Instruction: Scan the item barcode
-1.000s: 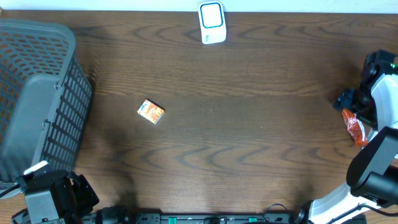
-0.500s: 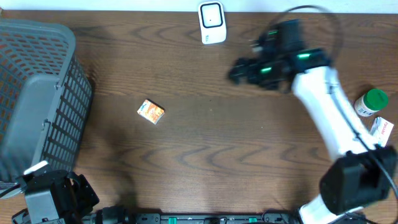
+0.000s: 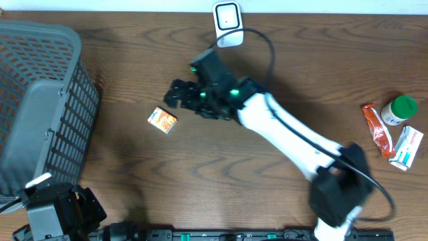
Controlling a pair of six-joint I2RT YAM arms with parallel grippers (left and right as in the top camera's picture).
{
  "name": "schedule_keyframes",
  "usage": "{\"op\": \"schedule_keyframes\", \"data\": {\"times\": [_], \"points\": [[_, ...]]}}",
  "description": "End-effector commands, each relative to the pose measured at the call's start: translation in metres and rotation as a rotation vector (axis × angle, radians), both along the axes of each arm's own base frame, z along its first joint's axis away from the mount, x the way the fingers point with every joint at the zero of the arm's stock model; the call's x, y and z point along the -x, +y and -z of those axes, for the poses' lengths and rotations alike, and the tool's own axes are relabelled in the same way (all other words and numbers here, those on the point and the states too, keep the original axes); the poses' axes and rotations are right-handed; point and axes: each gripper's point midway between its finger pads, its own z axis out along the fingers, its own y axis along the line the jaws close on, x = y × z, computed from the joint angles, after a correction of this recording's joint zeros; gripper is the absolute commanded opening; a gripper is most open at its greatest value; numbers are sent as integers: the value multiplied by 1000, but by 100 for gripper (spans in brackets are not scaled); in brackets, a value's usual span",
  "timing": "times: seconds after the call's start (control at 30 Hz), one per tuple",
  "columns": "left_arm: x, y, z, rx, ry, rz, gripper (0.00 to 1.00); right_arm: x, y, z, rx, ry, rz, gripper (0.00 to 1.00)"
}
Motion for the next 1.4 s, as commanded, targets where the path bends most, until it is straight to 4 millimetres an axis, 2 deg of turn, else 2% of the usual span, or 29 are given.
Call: {"op": "schedule_keyframes", "data": {"times": [0.0,0.1,0.27,0.53,0.67,1.0,1.37], "points": [[2,2,-1,-8,-5,-18,95,-10,31,9,4,67,75,99],[2,2,-1,-8,-5,-18,95,-17,49,10,58,93,103,99],[2,2,-1,-8,-5,-18,95,-16,54,26,164,211,207,99],[2,2,-1,-8,-5,-18,95,-13,67,69,172,387,327,99],[1,1,-1,-8,-5,0,95,-14,68,85,185,406,344,98],[0,1,-1,-8,-5,2,95,-17,66,99,223,379,374,99],[0,1,-1,-8,-5,2,95,-12,67,140,273,409,370,98]]}}
